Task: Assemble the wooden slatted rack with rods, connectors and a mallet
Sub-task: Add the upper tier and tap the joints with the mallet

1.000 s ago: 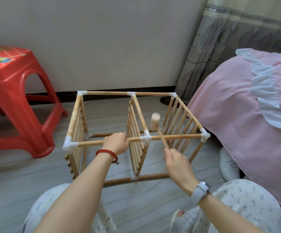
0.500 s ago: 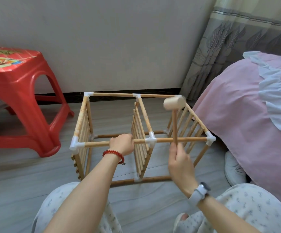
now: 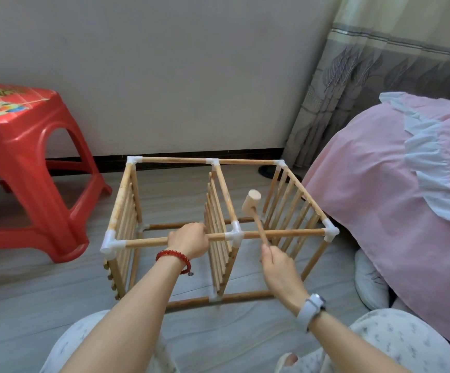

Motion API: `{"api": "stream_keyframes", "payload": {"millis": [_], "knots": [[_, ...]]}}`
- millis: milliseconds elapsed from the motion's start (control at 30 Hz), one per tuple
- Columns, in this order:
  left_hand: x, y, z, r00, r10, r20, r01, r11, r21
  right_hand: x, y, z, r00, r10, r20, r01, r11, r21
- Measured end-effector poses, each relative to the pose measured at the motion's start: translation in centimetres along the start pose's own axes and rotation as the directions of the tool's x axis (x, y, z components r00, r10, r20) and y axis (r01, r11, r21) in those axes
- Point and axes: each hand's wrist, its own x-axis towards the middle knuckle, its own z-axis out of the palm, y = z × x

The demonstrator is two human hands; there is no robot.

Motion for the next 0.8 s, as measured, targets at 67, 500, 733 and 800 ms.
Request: {"api": "stream_keyframes", "payload": {"millis": [67, 500, 733, 800], "knots": [[0.6, -0.4, -0.5, 1.0, -0.012, 0.027, 0.014, 0.999, -0.045, 2.4, -2.0, -1.6, 0.994, -0.087, -0.058, 0.088, 0.996, 0.018], [16.5, -1.8, -7.2, 0.976, 0.004, -0.219, 0.01, 0.998, 0.061, 22.7, -11.9, -4.4, 0.784, -0.369, -0.499, 0.423, 0.906, -0.005], [24.6, -5.9, -6.0, 0.987, -0.08, -0.141, 0.109, 0.971, 0.214, 29.9, -8.5, 0.1, 0.986, -0.162, -0.03, 0.151, 0.961, -0.232], [25.5, -6.2, -5.3, 0.988, -0.093, -0.124, 0.118, 0.969, 0.219, 30.6, -9.6, -2.1, 0.914, -0.29, -0.285, 0.309, 0.951, 0.026]]}}
